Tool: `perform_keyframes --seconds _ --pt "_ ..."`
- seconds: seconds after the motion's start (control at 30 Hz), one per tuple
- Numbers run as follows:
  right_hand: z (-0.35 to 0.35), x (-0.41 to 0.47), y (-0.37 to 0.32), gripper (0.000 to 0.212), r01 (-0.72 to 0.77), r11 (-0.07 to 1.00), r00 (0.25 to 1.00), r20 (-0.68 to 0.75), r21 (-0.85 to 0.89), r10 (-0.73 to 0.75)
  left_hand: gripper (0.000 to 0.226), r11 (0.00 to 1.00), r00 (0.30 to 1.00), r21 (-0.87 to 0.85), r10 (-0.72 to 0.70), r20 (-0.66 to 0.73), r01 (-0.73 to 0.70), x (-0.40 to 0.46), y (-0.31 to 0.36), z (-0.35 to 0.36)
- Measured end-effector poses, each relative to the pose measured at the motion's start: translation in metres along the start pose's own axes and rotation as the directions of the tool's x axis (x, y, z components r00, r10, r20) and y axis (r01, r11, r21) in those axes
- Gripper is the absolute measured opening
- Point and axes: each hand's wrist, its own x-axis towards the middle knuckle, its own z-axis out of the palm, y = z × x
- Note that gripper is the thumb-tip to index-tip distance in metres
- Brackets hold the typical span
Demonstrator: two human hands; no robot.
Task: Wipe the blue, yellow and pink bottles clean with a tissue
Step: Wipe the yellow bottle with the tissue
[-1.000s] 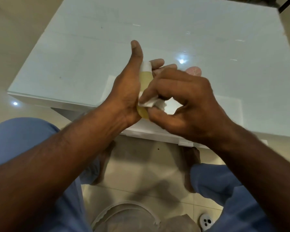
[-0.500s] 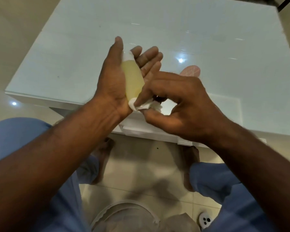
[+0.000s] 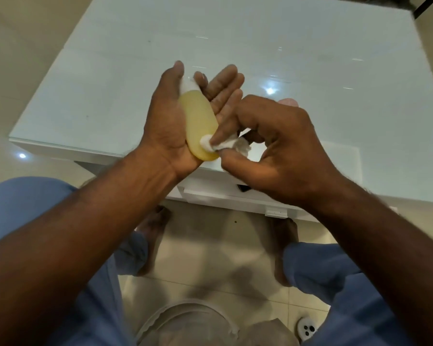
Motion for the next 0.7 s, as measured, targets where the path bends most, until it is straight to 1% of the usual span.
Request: perform_keyframes --seconds 0.07,0.13,0.17,0.23,0.33,0.4,0.47,0.57,0.63,0.7 --pt "-0.001 0.002 0.002 0.010 -0.085 0.996 0.991 -0.100 0.011 0.085 0.039 0.994 0.996 0.084 -0.071 0.054 0.066 -0.004 -0.008 0.002" --pt "-0.005 0.004 0.004 0.012 -0.181 0.983 0.968 -0.168 0.042 0.186 0.039 0.986 0.993 0.147 -0.095 0.066 0.084 -0.005 -0.016 0.003" --pt "-0.008 0.004 0.006 0.013 -0.209 0.976 0.961 -0.171 0.063 0.217 0.039 0.984 0.994 0.163 -0.090 0.061 0.079 -0.004 -0.018 0.004" --pt "-0.009 0.003 0.005 0.012 -0.204 0.975 0.970 -0.120 0.087 0.213 0.041 0.986 0.996 0.150 -0.078 0.050 0.070 -0.002 -0.014 0.005" --pt "-0.006 -0.001 -0.001 0.010 -0.125 0.989 0.992 0.015 0.082 0.124 0.041 0.999 1.000 0.048 -0.006 0.021 0.005 0.002 0.002 0.004" --pt "-0.005 -0.002 -0.001 0.009 -0.091 0.993 0.994 0.067 0.072 0.087 0.040 0.999 1.000 0.031 0.030 0.009 -0.030 0.004 0.008 0.002" --pt "-0.005 -0.001 0.001 0.009 -0.090 0.994 0.995 0.049 0.068 0.087 0.040 0.998 1.000 0.062 -0.007 0.026 0.006 0.002 0.006 0.001" --pt "-0.003 0.000 0.003 0.010 -0.159 0.983 0.985 -0.058 0.097 0.165 0.040 0.986 0.993 0.134 -0.109 0.051 0.101 -0.004 -0.008 0.004" --pt "-0.004 0.002 0.003 0.012 -0.217 0.963 0.965 -0.116 0.161 0.237 0.039 0.979 0.993 0.176 -0.107 0.040 0.098 -0.007 -0.016 0.007" --pt "-0.006 0.002 0.004 0.012 -0.263 0.945 0.951 -0.112 0.193 0.287 0.041 0.978 0.996 0.195 -0.080 0.032 0.072 -0.007 -0.015 0.009"
